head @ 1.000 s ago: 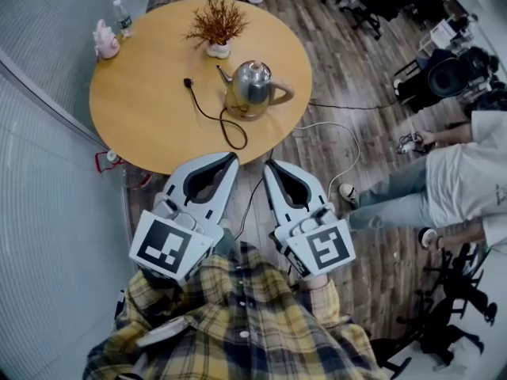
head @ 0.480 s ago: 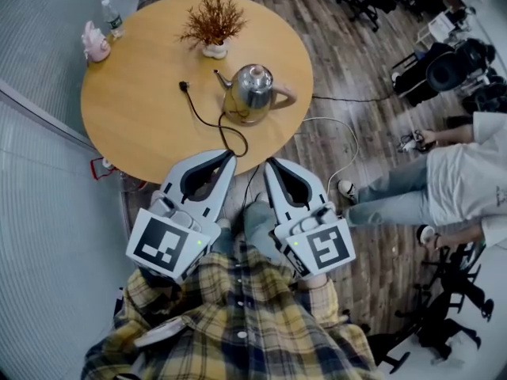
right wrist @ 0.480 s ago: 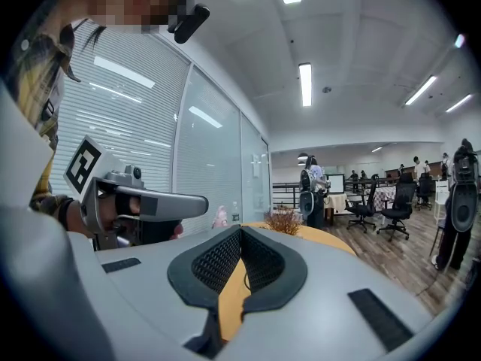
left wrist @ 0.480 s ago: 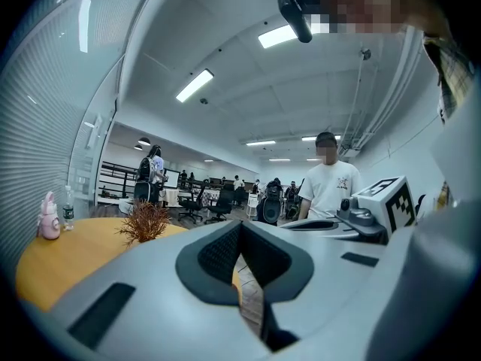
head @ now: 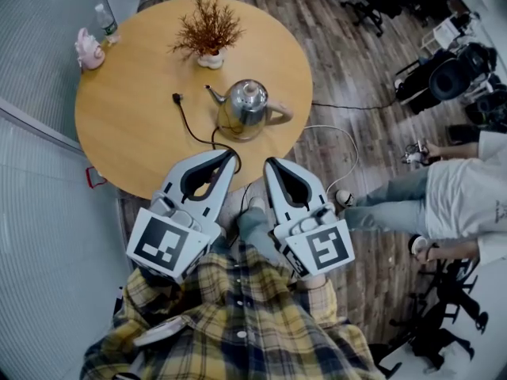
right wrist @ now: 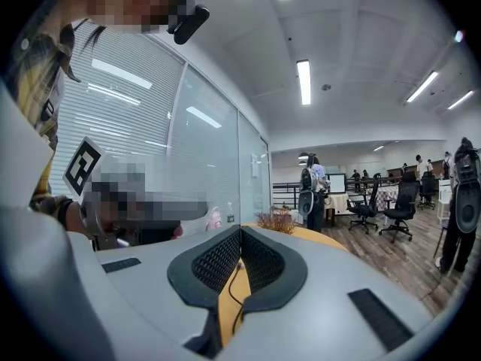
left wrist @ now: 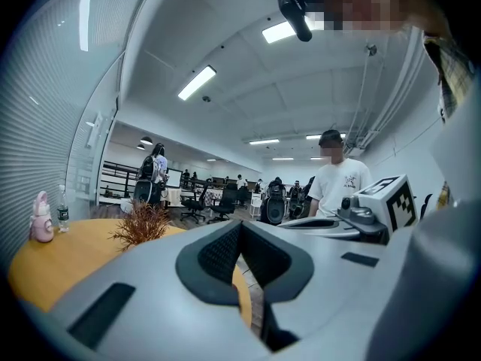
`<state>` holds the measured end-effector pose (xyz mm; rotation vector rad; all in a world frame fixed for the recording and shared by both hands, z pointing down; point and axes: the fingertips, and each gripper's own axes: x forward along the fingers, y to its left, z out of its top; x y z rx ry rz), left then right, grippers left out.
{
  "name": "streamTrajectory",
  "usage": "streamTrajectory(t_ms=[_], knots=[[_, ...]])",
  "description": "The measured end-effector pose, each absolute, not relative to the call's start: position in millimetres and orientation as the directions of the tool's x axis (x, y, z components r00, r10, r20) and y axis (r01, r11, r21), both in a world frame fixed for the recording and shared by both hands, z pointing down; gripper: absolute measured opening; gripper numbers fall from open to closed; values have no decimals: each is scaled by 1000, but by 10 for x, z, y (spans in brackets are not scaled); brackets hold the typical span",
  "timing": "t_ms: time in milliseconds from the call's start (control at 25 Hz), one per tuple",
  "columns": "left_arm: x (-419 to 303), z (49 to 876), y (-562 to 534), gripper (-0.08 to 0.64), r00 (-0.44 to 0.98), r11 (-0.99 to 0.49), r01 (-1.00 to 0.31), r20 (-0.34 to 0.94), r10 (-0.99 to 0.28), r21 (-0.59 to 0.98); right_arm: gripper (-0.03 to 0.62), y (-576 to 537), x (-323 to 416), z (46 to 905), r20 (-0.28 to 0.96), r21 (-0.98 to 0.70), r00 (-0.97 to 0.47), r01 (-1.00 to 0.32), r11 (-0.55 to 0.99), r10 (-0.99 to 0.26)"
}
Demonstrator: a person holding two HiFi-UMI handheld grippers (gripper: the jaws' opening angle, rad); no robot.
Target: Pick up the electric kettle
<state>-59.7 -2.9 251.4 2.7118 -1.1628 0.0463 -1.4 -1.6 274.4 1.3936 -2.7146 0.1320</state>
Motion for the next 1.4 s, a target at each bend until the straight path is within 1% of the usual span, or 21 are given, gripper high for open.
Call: streamTrajectory(t_ms=[240, 360, 680, 920, 1200, 1400], knots=[[-366, 2494, -418, 3, 668, -651, -743, 102, -737, 157, 31, -428, 222, 2742, 131, -34, -608, -792, 610, -783], [-244, 2463, -622, 3, 641, -624, -765, 101, -760, 157, 31, -661, 348, 2694, 117, -27, -631, -774, 632, -767], [78, 2406, -1076, 3, 547, -531, -834, 103, -831, 150, 31, -1142, 693, 2636, 118, -13, -701, -710, 704, -704], [271, 2394, -1251, 2, 464, -448, -882, 107, -879, 145, 31, -1347, 912, 2668, 146, -12, -758, -643, 765, -635], [284, 2452, -1441, 3, 419, -404, -904, 107, -902, 138, 31, -1566, 963, 2772, 132, -7, -778, -620, 785, -614], [223, 2438, -1585, 3, 409, -392, -909, 122, -905, 139, 31, -1710, 921, 2787, 125, -22, -766, -638, 770, -631]])
